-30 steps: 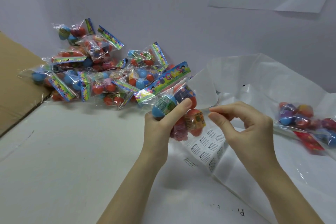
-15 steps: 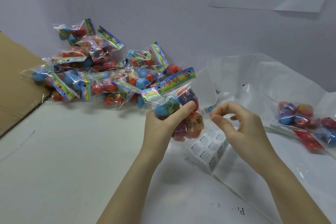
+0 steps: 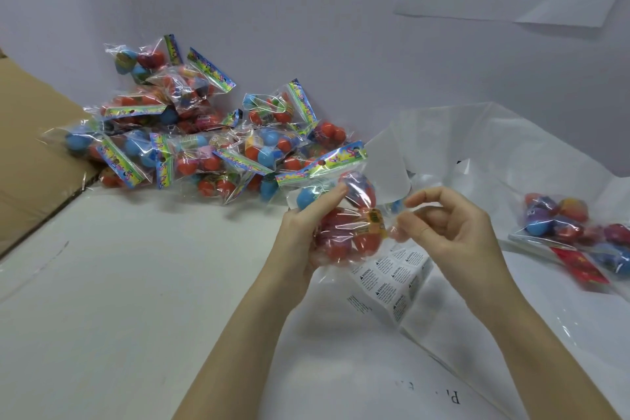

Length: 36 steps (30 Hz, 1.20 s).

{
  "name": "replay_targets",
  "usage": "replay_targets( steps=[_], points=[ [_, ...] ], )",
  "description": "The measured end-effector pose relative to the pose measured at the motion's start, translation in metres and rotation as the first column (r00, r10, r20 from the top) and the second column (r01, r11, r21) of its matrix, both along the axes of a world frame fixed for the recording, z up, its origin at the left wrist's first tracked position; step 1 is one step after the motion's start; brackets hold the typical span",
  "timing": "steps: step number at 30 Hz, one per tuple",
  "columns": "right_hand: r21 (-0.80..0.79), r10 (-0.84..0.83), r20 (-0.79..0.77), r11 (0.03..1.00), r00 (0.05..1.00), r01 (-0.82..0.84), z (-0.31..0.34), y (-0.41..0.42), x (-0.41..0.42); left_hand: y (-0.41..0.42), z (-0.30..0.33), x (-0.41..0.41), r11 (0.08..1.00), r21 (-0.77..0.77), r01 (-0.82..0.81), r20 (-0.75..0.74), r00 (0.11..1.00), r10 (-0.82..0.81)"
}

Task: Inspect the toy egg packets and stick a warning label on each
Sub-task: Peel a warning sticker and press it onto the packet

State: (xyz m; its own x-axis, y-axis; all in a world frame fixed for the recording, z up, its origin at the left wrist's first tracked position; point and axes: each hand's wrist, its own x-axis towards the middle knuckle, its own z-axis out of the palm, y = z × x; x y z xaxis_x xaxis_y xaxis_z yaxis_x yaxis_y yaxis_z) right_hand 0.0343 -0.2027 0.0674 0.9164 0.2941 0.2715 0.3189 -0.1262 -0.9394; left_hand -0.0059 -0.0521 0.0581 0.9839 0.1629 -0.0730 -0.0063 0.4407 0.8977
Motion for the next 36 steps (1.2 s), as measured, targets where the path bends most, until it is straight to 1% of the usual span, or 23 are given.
replay_targets(
  steps=[2,4,5,6,7,8,9,10,12,13,15,16,18,21,23,26,28,29,30,31,34,35,36],
  points=[
    [0.103,0.026,-0.118,0.995,0.993,-0.013,0.002,-0.003,0.003,0.003,0.001,-0.001,0.995,-0.039,0.089,-0.006,0.996,-0.09],
    [0.094,-0.021,-0.164,0.995,0.986,0.037,0.001,-0.004,0.005,0.005,0.001,-0.002,0.989,-0.016,0.145,-0.026,0.989,-0.146],
    [0.05,-0.099,-0.131,0.993,0.986,0.107,-0.003,-0.004,0.006,0.005,0.0,-0.002,0.988,0.005,0.152,-0.044,0.987,-0.152],
    [-0.036,-0.217,-0.022,0.976,0.976,0.216,-0.007,-0.004,0.007,0.005,-0.001,-0.001,0.989,0.018,0.145,-0.057,0.988,-0.144],
    [-0.136,-0.328,0.167,0.926,0.93,0.351,-0.01,-0.003,0.007,0.003,-0.002,0.0,0.992,0.017,0.124,-0.062,0.99,-0.123],
    [-0.194,-0.386,0.378,0.856,0.841,0.48,-0.01,-0.002,0.004,0.002,-0.004,0.001,0.996,0.006,0.088,-0.061,0.994,-0.087],
    [-0.172,-0.402,0.541,0.807,0.739,0.565,-0.01,-0.002,0.002,-0.001,-0.005,0.003,0.999,-0.015,0.037,-0.056,0.998,-0.038],
    [-0.099,-0.41,0.635,0.797,0.655,0.596,-0.009,-0.001,0.0,-0.004,-0.006,0.004,0.999,-0.044,-0.018,-0.05,0.999,0.016],
    [-0.005,-0.343,0.764,0.844,0.547,0.537,-0.008,0.0,-0.004,-0.012,-0.009,0.006,0.987,-0.116,-0.114,-0.051,0.993,0.108],
    [-0.018,-0.272,0.831,0.859,0.485,0.512,-0.008,0.003,-0.007,-0.015,-0.009,0.006,0.977,-0.144,-0.156,-0.065,0.987,0.148],
    [-0.13,-0.091,0.914,0.859,0.396,0.496,-0.013,0.009,-0.012,-0.021,-0.01,0.005,0.956,-0.164,-0.242,-0.106,0.968,0.226],
    [-0.183,-0.024,0.925,0.846,0.38,0.5,-0.016,0.012,-0.012,-0.023,-0.011,0.005,0.948,-0.161,-0.276,-0.112,0.959,0.26],
    [-0.231,0.03,0.929,0.828,0.37,0.511,-0.022,0.016,-0.01,-0.028,-0.012,0.004,0.932,-0.17,-0.319,-0.101,0.947,0.306],
    [-0.206,-0.006,0.92,0.843,0.391,0.497,-0.025,0.015,-0.007,-0.033,-0.012,0.003,0.928,-0.217,-0.304,-0.065,0.953,0.297],
    [-0.193,-0.035,0.887,0.878,0.46,0.439,-0.024,0.012,-0.006,-0.033,-0.012,0.004,0.933,-0.22,-0.284,-0.041,0.959,0.282],
    [-0.18,-0.054,0.803,0.927,0.594,0.328,-0.023,0.012,-0.005,-0.03,-0.012,0.004,0.936,-0.236,-0.259,-0.016,0.965,0.263],
    [-0.165,-0.062,0.783,0.939,0.619,0.303,-0.021,0.013,-0.005,-0.03,-0.011,0.005,0.938,-0.243,-0.248,-0.002,0.967,0.255],
    [-0.164,-0.063,0.792,0.937,0.607,0.31,-0.021,0.013,-0.005,-0.029,-0.011,0.004,0.938,-0.248,-0.244,0.002,0.968,0.252],
    [-0.168,-0.057,0.819,0.927,0.572,0.334,-0.021,0.013,-0.005,-0.029,-0.011,0.005,0.936,-0.255,-0.243,0.001,0.968,0.251],
    [-0.176,-0.041,0.86,0.912,0.509,0.372,-0.022,0.012,-0.004,-0.029,-0.011,0.004,0.934,-0.26,-0.243,-0.006,0.968,0.25],
    [-0.198,0.076,0.96,0.867,0.27,0.458,-0.024,0.013,-0.004,-0.028,-0.01,0.005,0.932,-0.253,-0.26,-0.039,0.965,0.258],
    [-0.203,0.107,0.969,0.863,0.225,0.463,-0.026,0.014,-0.004,-0.028,-0.01,0.004,0.932,-0.247,-0.266,-0.05,0.964,0.262],
    [-0.204,0.124,0.972,0.867,0.2,0.455,-0.027,0.014,-0.005,-0.028,-0.009,0.004,0.931,-0.241,-0.274,-0.058,0.962,0.268]
  ],
)
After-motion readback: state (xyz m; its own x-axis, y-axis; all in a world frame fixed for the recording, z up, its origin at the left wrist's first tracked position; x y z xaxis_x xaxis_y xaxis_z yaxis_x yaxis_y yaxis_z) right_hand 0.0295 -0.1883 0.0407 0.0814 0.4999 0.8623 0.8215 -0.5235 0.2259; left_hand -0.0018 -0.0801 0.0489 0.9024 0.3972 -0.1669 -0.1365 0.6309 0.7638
